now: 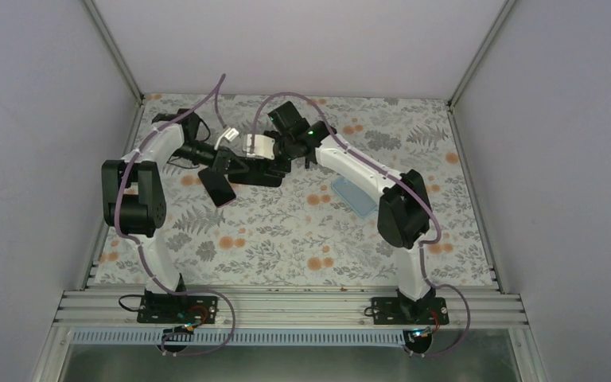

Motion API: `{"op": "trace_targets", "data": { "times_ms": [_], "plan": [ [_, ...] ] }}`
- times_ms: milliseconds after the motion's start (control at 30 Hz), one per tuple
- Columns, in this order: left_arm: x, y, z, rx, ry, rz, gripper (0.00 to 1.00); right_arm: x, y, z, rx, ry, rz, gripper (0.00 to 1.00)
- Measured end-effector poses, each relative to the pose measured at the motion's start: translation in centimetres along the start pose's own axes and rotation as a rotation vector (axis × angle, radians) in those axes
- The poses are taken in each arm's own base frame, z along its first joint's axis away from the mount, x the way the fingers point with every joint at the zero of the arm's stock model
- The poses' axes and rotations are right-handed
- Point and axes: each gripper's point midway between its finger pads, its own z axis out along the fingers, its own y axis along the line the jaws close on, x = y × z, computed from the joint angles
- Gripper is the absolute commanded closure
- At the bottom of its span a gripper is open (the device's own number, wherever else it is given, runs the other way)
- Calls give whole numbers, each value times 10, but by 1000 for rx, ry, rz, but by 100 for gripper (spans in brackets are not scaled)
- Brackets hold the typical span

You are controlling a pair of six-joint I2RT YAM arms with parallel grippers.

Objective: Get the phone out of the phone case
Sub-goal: Pick up the phone at the center of the board, then remove the phone case from the phone.

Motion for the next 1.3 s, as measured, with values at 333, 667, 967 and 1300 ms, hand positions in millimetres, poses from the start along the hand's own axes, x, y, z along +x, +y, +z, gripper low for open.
{"op": "trace_targets", "data": {
  "times_ms": [333, 667, 967, 1300],
  "plan": [
    [-67, -42, -19, -62, 9, 370, 98, 38, -13, -91, -3, -95, 121, 11],
    [-66, -116, -14, -91, 44, 694, 98, 57, -31, -206, 52, -337, 217, 19],
    [-57, -119, 7, -85, 77, 723, 98, 49, -15, -191, -65, -410, 247, 25],
    [-68, -114, 11, -122, 56, 736, 98, 40, 3, -176, -148, -419, 250, 27]
  ]
}}
